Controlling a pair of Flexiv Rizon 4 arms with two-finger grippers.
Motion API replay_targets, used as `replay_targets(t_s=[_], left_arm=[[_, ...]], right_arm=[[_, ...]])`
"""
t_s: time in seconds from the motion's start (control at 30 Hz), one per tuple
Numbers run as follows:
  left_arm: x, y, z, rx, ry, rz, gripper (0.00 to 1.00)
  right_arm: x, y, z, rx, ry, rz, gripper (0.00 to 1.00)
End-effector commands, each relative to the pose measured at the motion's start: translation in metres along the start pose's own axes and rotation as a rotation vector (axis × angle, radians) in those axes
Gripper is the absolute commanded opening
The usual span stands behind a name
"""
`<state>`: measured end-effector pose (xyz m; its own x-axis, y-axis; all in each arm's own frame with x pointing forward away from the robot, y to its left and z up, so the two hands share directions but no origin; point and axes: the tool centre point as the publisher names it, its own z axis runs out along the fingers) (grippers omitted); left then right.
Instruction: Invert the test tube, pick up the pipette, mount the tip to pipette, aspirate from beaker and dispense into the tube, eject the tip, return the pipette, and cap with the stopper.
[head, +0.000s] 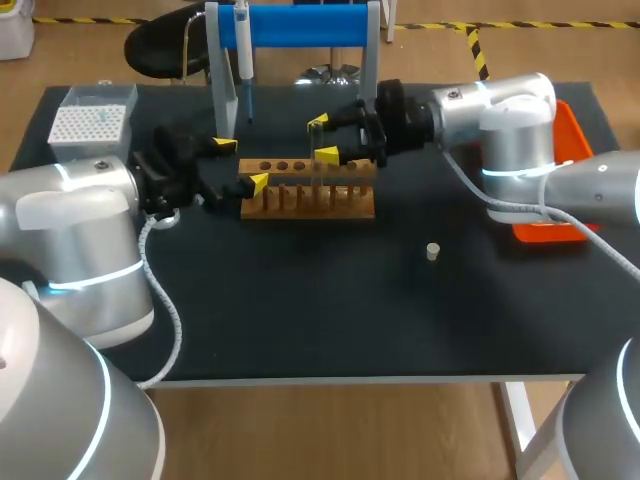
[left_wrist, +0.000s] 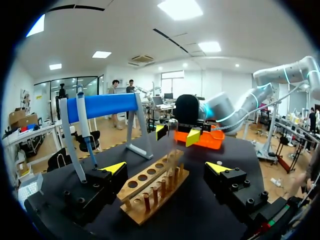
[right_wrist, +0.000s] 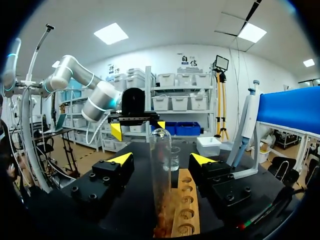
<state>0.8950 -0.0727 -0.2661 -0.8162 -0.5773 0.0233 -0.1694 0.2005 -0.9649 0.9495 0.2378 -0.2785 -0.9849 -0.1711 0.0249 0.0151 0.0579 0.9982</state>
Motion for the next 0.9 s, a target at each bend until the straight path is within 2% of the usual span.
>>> replay_targets(t_s=[0.03,0.13,0.2,0.67,0.9], left_arm=[[0.0003,0.0005,0.0012,0.0,-0.002,0.001,1.0],[0.0003,0.0005,0.0012,0.0,-0.002,0.001,1.0],[0.0003,0.0005,0.0012,0.0,-0.002,0.001,1.0],[0.0003,0.0005,0.0012,0.0,-0.002,0.001,1.0],[0.0003,0.0005,0.0012,0.0,-0.002,0.001,1.0]], right_arm=[[-0.0059,-0.0022,0.0017,-0.012,0.008,0.001,0.62],[-0.0067,-0.0013,0.0026,-0.021,-0.003,-0.002,0.6],[-0.0073,-0.0004,0.0035,-0.028,-0.01,-0.001,0.5],[-0.0064,-0.0026,0.0106,-0.034,-0.014,-0.002,0.47],[-0.0045,-0.0032,0.0114,-0.039,-0.019,-0.002,0.43]])
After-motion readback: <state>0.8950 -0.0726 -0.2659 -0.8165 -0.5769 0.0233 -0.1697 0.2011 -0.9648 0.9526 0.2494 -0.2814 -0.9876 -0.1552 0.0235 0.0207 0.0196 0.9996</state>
